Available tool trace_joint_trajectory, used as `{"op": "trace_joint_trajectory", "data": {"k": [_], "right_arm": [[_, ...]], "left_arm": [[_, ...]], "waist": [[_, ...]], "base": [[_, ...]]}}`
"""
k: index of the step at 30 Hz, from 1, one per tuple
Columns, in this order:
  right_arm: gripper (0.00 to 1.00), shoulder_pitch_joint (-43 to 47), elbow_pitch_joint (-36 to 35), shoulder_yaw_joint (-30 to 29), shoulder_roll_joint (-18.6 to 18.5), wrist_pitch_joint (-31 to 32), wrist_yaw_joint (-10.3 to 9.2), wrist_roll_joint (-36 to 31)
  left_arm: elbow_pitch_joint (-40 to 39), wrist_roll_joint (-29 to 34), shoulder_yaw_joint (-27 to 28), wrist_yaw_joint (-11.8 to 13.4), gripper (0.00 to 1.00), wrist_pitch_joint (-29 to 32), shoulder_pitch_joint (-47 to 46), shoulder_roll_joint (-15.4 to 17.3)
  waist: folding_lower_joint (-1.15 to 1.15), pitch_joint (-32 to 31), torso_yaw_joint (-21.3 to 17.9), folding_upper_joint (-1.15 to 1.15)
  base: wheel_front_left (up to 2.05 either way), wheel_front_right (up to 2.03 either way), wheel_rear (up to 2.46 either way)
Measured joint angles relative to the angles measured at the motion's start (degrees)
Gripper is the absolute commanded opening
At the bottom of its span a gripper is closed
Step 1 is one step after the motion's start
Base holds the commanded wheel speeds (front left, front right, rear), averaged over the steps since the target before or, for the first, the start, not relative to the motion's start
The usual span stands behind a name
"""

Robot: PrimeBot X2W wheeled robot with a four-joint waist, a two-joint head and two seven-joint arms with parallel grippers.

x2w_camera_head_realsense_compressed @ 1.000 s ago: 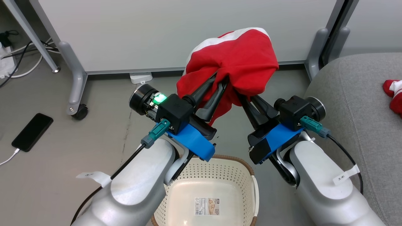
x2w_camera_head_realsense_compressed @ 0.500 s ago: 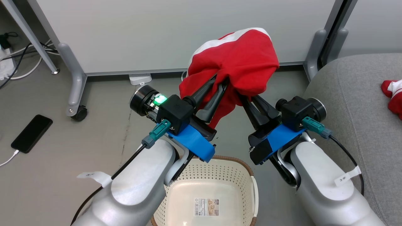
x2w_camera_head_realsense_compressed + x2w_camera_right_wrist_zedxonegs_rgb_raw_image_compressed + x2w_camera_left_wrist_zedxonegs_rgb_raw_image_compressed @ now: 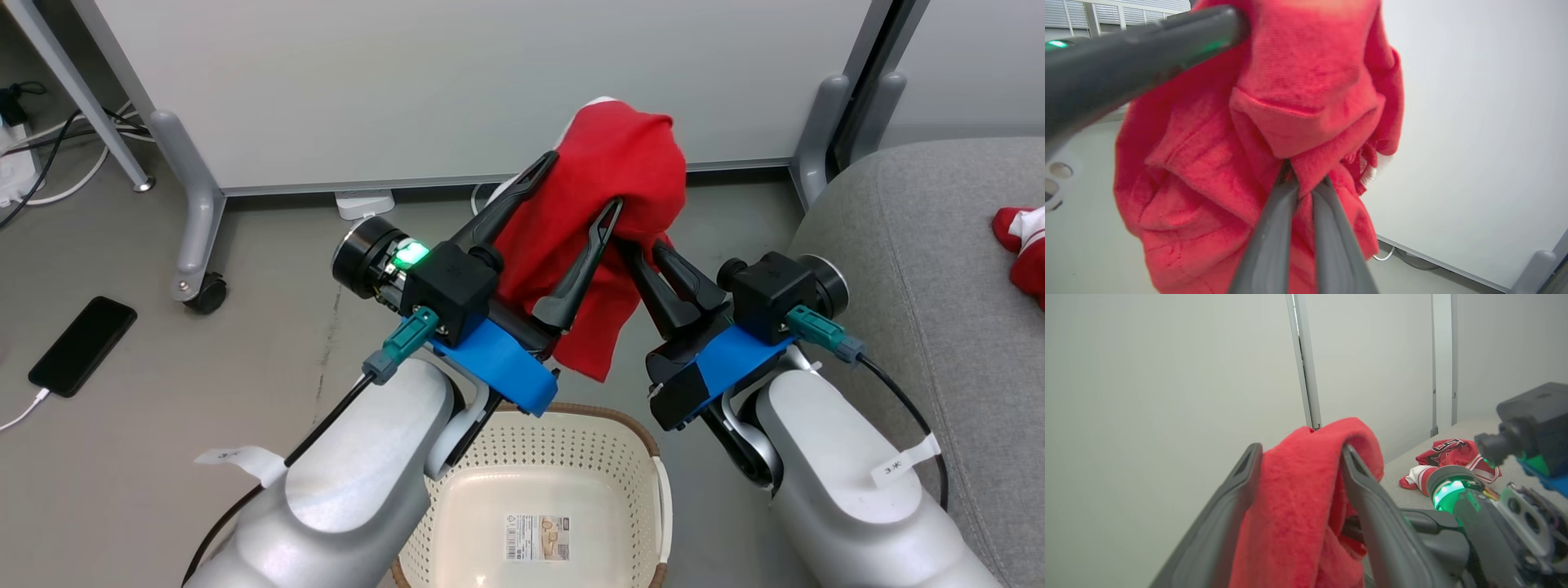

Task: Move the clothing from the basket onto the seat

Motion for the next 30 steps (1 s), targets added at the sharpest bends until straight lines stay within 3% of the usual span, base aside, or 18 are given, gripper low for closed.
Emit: {"op": "trace_joint_trajectory", "data": {"k": [15, 30], "right_arm": [[0.0, 1.98, -1.75, -3.68, 0.13, 0.01, 0.0, -0.09], [0.0, 7.22, -7.95, -12.62, 1.15, 0.01, 0.0, -2.13]], "left_arm": [[-0.4, 0.33, 0.63, 0.43, 1.0, -0.05, 0.09, 0.4], [0.02, 0.68, -0.49, 0.04, 1.0, -0.07, 0.13, 1.12]], "waist": [[0.0, 1.45, -1.63, 0.0], [0.0, 5.0, -9.03, 0.0]], "base": [[0.0, 0.0, 0.0], [0.0, 0.0, 0.0]]}}
